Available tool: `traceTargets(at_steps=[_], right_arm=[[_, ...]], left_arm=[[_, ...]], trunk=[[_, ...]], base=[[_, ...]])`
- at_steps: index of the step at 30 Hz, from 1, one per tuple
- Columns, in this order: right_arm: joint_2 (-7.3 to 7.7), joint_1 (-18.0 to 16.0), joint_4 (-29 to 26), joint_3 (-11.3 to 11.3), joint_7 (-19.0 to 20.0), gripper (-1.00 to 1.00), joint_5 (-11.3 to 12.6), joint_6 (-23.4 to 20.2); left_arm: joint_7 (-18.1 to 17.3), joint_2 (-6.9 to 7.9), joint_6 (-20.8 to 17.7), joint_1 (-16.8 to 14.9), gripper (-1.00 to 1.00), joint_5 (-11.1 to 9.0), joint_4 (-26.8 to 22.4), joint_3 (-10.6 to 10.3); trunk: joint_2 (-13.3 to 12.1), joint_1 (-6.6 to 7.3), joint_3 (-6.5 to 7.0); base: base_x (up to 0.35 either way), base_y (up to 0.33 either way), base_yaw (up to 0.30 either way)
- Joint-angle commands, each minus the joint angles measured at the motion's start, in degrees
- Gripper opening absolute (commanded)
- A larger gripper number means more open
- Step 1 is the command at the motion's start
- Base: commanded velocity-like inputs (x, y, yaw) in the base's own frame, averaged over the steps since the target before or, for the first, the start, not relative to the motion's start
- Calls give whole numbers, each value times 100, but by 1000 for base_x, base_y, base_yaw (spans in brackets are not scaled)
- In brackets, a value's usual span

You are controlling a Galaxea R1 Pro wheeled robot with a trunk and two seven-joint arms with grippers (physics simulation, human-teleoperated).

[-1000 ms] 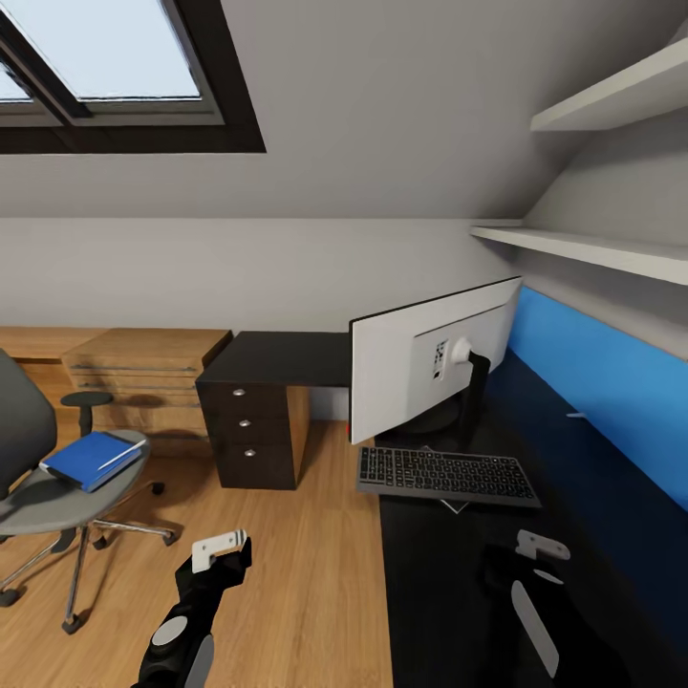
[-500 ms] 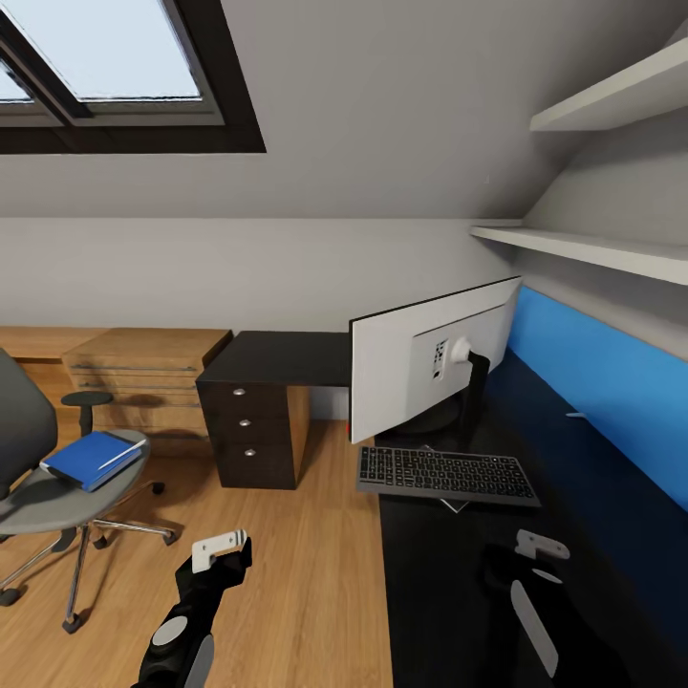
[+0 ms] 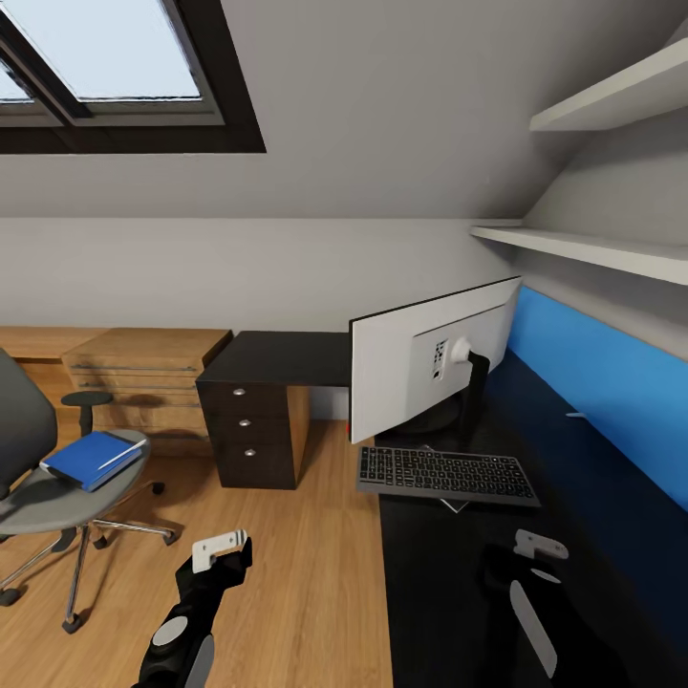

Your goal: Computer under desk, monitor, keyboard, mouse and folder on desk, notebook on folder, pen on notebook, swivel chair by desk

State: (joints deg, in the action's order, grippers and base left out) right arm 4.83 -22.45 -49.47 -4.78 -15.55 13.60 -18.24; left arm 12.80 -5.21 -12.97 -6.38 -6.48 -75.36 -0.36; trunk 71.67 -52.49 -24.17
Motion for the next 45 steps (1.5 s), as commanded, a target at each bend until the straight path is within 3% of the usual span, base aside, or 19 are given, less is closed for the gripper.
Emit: traceTargets(at_steps=[1,8,9,14,18,24,27,31,32,33,35,36,45], right_arm=[[0,2,157,12,-21,-100,135,-17],[0,4,151,12,-6,-100,134,-13],[-1,11,-487,-21,-9,-100,147,-50],[-67,174,-1526,-21,-16,-100,171,-303],[-274,868,-3002,-29,-22,-100,184,-790],[-496,1416,-3881,-28,-26,-100,188,-870],[-534,1455,-3944,-19,-31,-100,187,-868],[-586,1489,-3994,3,-27,-100,203,-895],[-767,1496,-4032,11,-28,-100,207,-914],[-784,1498,-4035,11,-28,-100,206,-915],[-835,1504,-4041,18,-27,-100,205,-919],[-867,1507,-4034,20,-32,-100,212,-908],[-870,1515,-4019,21,-35,-100,209,-880]], left_arm=[[32,1,-22,-4,100,-61,-1,-6],[38,2,-21,-4,100,-64,19,-8],[42,-1,-30,-4,100,-64,21,4],[42,-4,-30,-4,100,-64,21,9],[47,-6,-30,-4,100,-64,29,6],[47,0,-30,-4,100,-68,73,9],[57,-4,-24,-4,100,-65,544,10],[72,41,87,-4,100,-64,1671,44],[70,179,951,-4,100,-64,2726,145],[69,207,1127,-4,100,-64,2878,155],[83,330,2024,-4,100,-64,3626,175],[361,403,3560,-4,100,-60,4689,183],[389,401,3677,-4,100,-56,4749,177]], trunk=[[3,-1,-7],[-157,87,64],[-197,109,82],[-398,219,172],[-558,307,244],[-799,439,352],[-799,439,352],[-799,439,352],[-799,439,352],[-799,439,352],[-799,439,352],[-799,439,352],[-799,439,352]], base=[[0,0,0],[0,0,0],[0,0,0],[0,0,0],[0,0,0],[0,0,0],[0,0,0],[0,0,0],[0,0,0],[0,0,0],[0,0,0],[-247,183,95],[-267,203,235]])
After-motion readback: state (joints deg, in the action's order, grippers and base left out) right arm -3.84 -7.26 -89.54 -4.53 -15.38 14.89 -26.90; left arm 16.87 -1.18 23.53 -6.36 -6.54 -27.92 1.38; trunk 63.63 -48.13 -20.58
